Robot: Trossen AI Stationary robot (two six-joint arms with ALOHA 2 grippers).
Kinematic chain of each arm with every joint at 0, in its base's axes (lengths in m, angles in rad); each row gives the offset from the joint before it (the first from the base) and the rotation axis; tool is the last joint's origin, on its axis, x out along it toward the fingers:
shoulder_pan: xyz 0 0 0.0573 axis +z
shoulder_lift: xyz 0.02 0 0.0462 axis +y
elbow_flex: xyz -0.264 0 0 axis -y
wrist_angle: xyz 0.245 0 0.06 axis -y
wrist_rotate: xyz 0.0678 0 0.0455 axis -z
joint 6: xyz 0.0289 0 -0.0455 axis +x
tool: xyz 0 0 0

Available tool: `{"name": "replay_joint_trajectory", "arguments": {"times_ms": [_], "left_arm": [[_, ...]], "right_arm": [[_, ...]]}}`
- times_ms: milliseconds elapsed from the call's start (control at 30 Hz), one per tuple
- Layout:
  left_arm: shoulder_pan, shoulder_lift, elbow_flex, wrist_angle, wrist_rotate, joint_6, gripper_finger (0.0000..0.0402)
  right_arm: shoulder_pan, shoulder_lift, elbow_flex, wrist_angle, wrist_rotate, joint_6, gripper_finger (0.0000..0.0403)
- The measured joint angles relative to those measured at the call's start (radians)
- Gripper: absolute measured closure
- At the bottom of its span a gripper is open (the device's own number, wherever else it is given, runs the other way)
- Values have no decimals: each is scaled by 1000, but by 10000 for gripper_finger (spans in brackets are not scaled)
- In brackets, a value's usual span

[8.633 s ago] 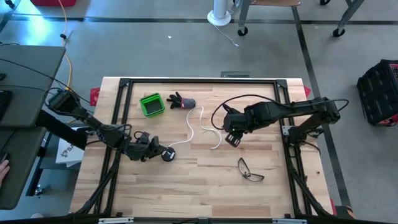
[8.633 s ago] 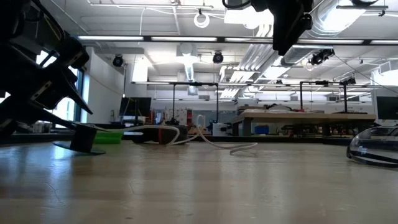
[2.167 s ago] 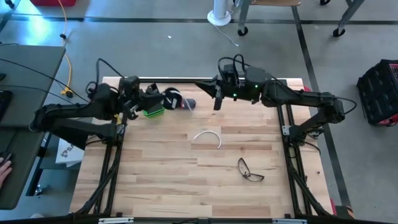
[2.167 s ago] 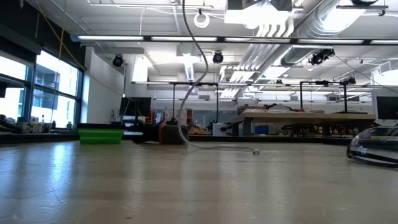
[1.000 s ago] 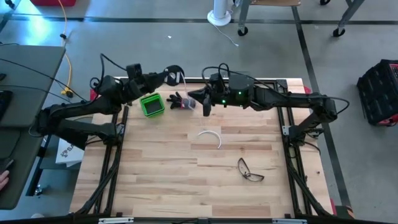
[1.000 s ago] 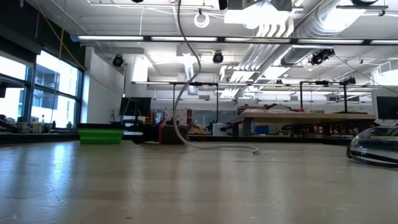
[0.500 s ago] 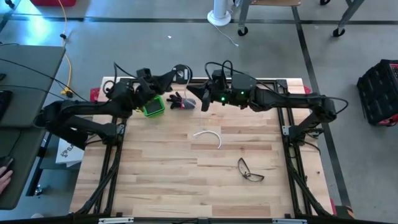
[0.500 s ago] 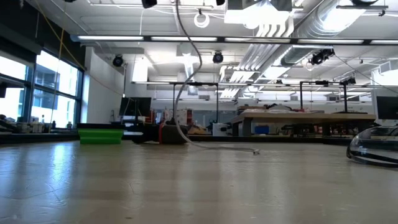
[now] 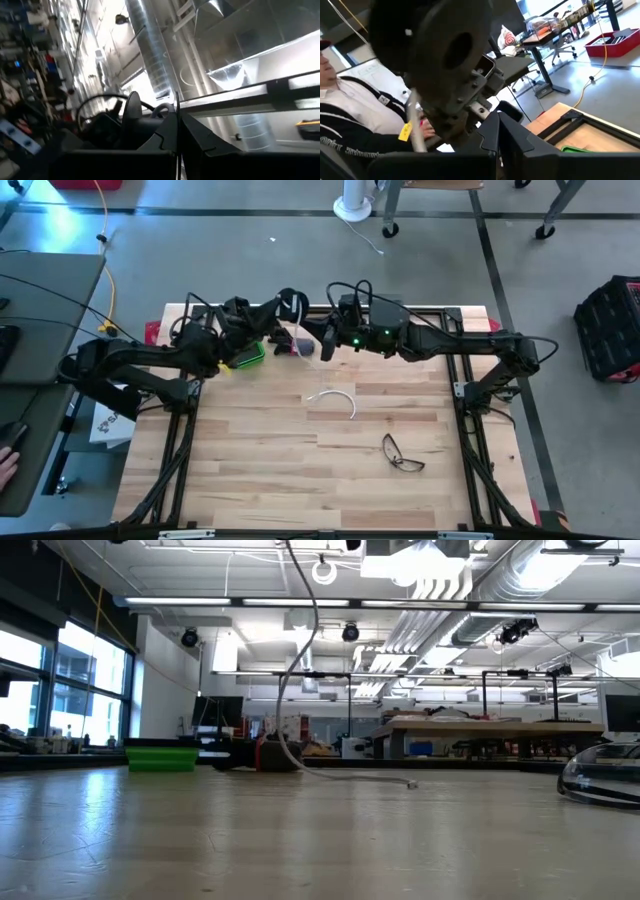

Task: Coil cords
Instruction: Coil the white wire on the spool

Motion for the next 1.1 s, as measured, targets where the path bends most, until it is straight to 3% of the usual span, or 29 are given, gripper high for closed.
{"name": "replay_joint_trajectory", "arguments": {"times_ms": [200,333,467,567,733,800,967,1100], "left_arm": [[-22,-6,0,6,8,-32,401],[2,-43,0,5,28,6,401],[24,-75,0,-24,29,6,401],[37,-84,0,-37,19,-12,401],[44,-87,1,-35,14,-14,401],[36,-86,1,-40,13,-14,401],[33,-86,2,-53,16,-10,401],[33,-86,2,-54,15,4,401]], "right_arm": [[0,-25,0,-40,-56,-78,403],[0,-129,0,-214,-118,-125,398],[16,-166,0,-233,-148,-52,356],[66,-123,2,-211,-183,-75,305],[114,-26,-3,-173,20,-294,231],[112,-19,-1,-136,55,-358,217],[105,23,-1,-134,83,-429,217],[104,40,2,-107,19,-409,227]]}}
